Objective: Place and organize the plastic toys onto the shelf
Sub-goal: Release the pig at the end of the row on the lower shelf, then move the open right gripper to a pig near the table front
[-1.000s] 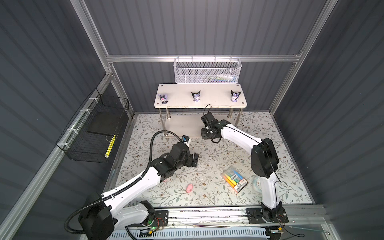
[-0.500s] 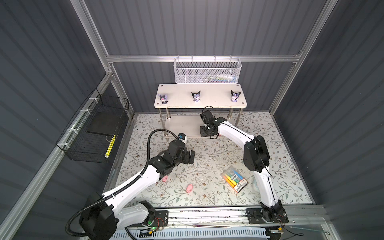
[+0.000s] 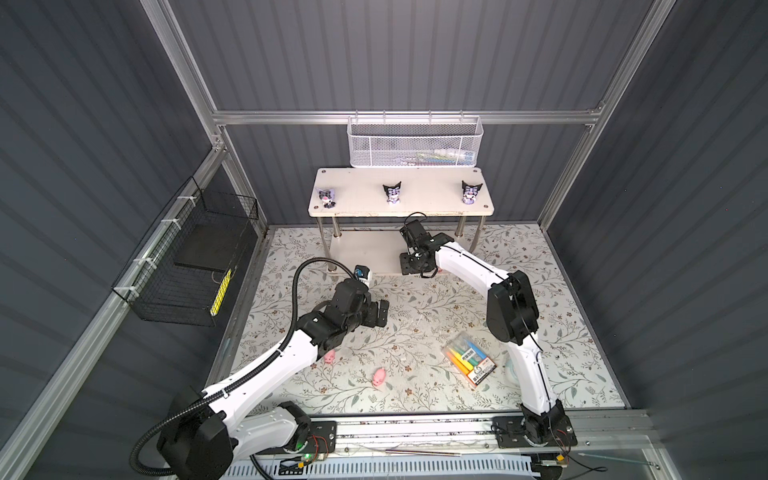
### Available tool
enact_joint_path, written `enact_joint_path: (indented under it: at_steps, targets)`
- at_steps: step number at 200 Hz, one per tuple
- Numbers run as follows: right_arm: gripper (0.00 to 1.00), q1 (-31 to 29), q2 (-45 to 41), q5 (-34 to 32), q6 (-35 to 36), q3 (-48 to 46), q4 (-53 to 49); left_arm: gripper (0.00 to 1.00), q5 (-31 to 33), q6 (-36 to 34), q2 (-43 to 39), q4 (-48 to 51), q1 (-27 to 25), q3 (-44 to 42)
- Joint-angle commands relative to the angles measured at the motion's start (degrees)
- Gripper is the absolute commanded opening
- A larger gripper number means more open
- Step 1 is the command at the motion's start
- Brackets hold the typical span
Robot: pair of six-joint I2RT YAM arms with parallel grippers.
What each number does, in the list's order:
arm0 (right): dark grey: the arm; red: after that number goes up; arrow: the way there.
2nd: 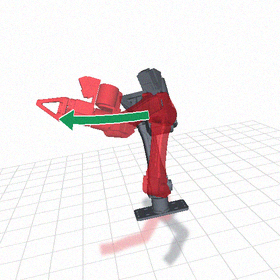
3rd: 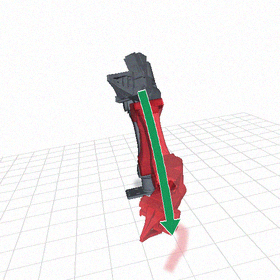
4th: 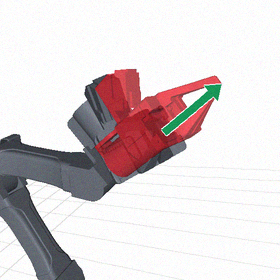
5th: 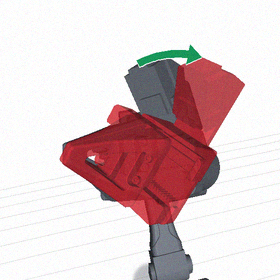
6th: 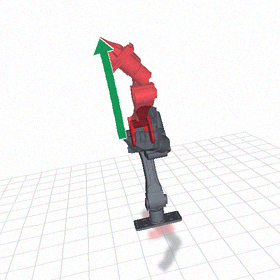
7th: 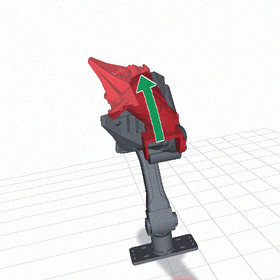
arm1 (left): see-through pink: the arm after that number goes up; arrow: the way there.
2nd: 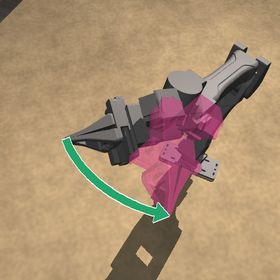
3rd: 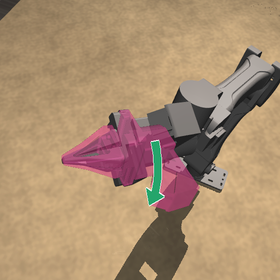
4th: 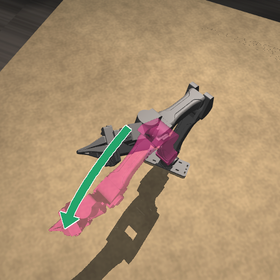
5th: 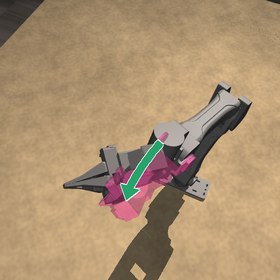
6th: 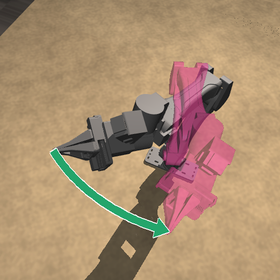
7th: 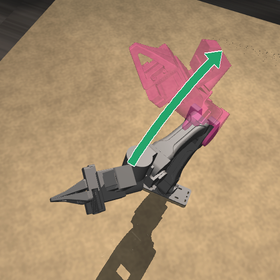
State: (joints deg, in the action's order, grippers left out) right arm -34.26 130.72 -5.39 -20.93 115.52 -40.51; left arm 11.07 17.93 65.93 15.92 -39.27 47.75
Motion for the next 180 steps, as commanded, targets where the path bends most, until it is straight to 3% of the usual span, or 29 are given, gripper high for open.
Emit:
enact_joint_path:
  at_steps: [1,61,118,180]
  targets:
    - [0.56,0.14,-3.07,0.69,-0.41,-0.25,-1.09,1.00,-0.75,-0.15,-2.50,1.86,0.33,0.07]
    - [0.61,-3.24,-12.37,-0.75,-1.68,-10.09,0.52,1.00,0.07,2.98,-8.82,4.58,0.36,-3.39]
    - [0.62,-10.26,-24.35,-4.72,-7.49,-26.29,2.92,1.00,1.41,11.50,-20.22,12.80,0.34,-9.66]
    - [0.66,-21.16,-37.27,-7.96,-16.56,-43.19,4.85,0.98,-4.52,21.15,-35.27,17.78,0.29,-20.81]
